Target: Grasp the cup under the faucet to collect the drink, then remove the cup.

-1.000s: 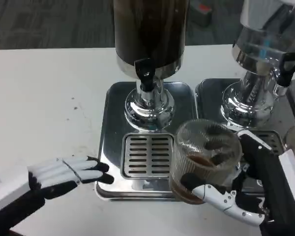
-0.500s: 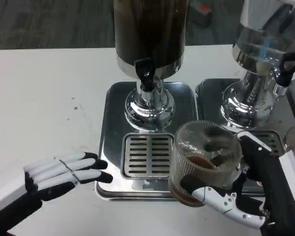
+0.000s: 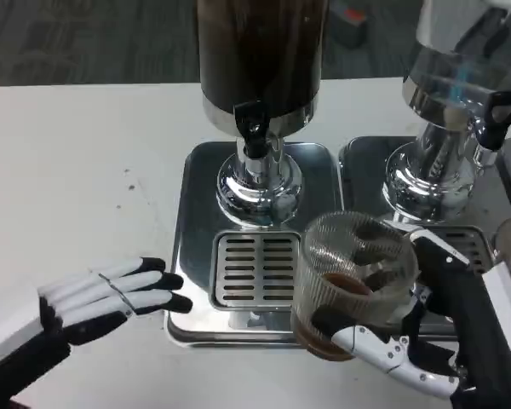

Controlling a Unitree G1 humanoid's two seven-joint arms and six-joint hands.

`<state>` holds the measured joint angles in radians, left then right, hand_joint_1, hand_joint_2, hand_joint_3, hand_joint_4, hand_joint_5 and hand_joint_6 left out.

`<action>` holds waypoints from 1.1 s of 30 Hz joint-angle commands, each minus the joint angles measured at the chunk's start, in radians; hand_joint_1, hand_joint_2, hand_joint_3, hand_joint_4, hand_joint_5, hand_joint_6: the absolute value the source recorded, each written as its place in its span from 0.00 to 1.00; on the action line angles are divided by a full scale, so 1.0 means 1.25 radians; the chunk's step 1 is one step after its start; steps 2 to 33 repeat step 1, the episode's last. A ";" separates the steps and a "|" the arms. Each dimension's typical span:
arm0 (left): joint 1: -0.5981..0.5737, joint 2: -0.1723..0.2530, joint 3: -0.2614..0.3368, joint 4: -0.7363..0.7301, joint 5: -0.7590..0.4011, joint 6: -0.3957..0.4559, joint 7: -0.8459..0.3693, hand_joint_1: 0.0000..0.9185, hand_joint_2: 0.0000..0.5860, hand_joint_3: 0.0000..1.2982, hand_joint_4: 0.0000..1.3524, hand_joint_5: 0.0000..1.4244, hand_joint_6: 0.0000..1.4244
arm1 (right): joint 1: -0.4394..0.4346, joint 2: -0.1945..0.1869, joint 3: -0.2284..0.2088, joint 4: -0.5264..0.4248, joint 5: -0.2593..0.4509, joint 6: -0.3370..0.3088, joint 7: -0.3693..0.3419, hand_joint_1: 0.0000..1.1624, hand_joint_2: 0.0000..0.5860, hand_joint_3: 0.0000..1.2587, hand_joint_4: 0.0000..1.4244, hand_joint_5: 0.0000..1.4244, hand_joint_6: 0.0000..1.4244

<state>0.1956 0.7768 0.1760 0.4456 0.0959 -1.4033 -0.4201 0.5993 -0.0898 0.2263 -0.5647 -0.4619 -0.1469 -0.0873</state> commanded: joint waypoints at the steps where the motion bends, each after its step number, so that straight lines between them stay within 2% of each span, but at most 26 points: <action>1: 0.000 0.007 -0.002 -0.005 0.013 0.011 0.013 0.00 0.17 0.18 0.07 0.06 0.14 | 0.000 0.004 -0.002 -0.035 0.018 -0.016 0.002 0.75 0.33 0.46 0.45 0.64 0.82; 33: 0.000 0.007 -0.002 -0.005 0.013 0.011 0.013 0.00 0.17 0.18 0.07 0.06 0.14 | 0.000 0.004 -0.002 -0.035 0.018 -0.016 0.002 0.75 0.33 0.46 0.45 0.64 0.82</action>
